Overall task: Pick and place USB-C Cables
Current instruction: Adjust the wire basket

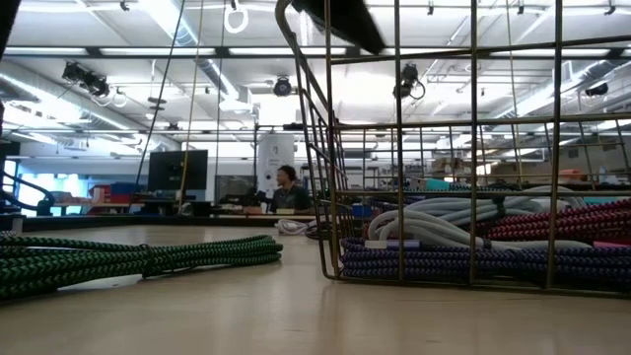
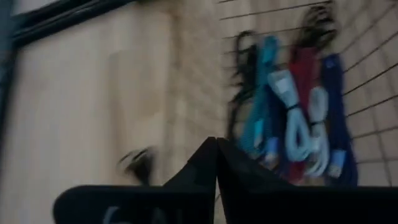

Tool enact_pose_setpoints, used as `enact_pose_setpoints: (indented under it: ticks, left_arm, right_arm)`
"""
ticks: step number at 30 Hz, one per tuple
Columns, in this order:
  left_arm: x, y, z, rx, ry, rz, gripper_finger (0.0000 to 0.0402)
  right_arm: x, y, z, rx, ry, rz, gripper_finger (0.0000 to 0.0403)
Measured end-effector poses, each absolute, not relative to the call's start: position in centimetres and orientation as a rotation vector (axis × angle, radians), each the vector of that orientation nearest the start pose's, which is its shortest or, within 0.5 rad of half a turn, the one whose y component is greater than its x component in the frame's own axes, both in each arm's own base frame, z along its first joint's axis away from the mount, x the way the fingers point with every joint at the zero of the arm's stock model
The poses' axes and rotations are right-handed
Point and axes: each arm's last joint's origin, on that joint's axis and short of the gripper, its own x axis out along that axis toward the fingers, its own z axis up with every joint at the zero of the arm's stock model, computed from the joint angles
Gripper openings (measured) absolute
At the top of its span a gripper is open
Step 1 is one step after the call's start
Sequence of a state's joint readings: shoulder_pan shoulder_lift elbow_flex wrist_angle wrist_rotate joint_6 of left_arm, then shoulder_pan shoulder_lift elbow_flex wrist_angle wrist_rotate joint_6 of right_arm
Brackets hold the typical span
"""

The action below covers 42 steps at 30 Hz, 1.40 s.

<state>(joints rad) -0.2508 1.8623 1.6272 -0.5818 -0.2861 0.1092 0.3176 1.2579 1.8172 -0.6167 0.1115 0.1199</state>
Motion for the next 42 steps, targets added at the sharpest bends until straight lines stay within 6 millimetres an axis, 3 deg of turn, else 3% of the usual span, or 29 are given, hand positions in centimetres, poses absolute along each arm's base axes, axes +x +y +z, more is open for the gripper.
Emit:
enact_pose_setpoints:
  ticks: [5, 12, 16, 19, 24, 28, 35, 42]
  left_arm:
    - [36.0, -7.8, 33.1, 0.293, 0.813, 0.237, 0.0006]
    - [30.0, -5.8, 36.9, 0.176, 0.825, 0.522, 0.0005]
    - [27.6, -5.2, 38.0, 0.132, 0.826, 0.61, 0.0006]
    - [26.2, -4.7, 38.3, 0.125, 0.849, 0.659, 0.0006]
    - [24.9, -4.1, 38.3, 0.136, 0.904, 0.729, 0.0006]
    - [24.6, -3.6, 38.2, 0.147, 0.927, 0.766, 0.0006]
    - [24.7, -2.8, 38.2, 0.134, 0.933, 0.798, 0.0007]
    - [24.8, -2.4, 38.2, 0.128, 0.934, 0.811, 0.0007]
  right_arm:
    - [20.0, 6.0, 51.4, 0.153, 0.232, 0.111, 0.0026]
    - [20.3, 5.8, 48.7, 0.132, 0.403, -0.039, 0.0004]
    - [21.4, 6.1, 45.8, 0.154, 0.5, -0.082, 0.0003]
    - [22.3, 6.5, 42.4, 0.223, 0.611, -0.113, 0.0002]
    - [23.4, 7.7, 35.7, 0.385, 0.792, -0.136, 0.0002]
    - [24.2, 8.5, 31.3, 0.483, 0.796, -0.135, 0.0001]
    - [25.9, 9.1, 27.1, 0.601, 0.629, -0.076, 0.0001]
    - [28.6, 9.8, 23.1, 0.628, 0.805, -0.035, 0.0]
